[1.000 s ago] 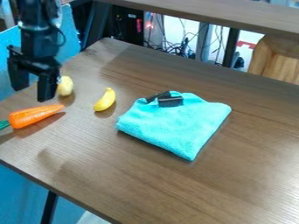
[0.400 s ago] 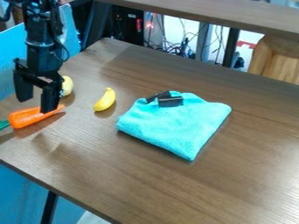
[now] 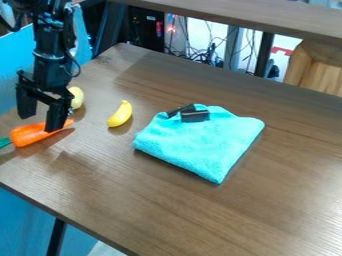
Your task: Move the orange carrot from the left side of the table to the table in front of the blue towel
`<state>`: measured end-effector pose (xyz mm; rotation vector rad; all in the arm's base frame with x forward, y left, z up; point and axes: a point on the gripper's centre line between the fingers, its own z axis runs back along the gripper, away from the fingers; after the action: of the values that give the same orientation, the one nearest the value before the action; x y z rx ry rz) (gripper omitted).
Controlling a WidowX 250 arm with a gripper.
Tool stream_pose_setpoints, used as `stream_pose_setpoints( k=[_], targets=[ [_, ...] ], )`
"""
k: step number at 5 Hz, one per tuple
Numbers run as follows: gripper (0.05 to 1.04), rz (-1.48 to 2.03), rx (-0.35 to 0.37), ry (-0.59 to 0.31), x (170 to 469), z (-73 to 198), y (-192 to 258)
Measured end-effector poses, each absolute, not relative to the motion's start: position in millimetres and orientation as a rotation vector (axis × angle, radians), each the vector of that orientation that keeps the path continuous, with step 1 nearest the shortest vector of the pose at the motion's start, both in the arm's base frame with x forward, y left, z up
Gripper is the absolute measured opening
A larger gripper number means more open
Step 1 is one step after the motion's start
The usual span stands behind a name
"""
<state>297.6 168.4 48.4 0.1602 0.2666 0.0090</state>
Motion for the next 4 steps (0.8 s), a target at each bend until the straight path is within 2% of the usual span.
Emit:
stream_pose_setpoints(
  k=[3,4],
  targets=[
    [1.001,-0.007,0.133,0.34,297.6,33.2,168.4],
    [0.943,0.004,0.132,0.365,296.3,27.7,169.0]
  ],
)
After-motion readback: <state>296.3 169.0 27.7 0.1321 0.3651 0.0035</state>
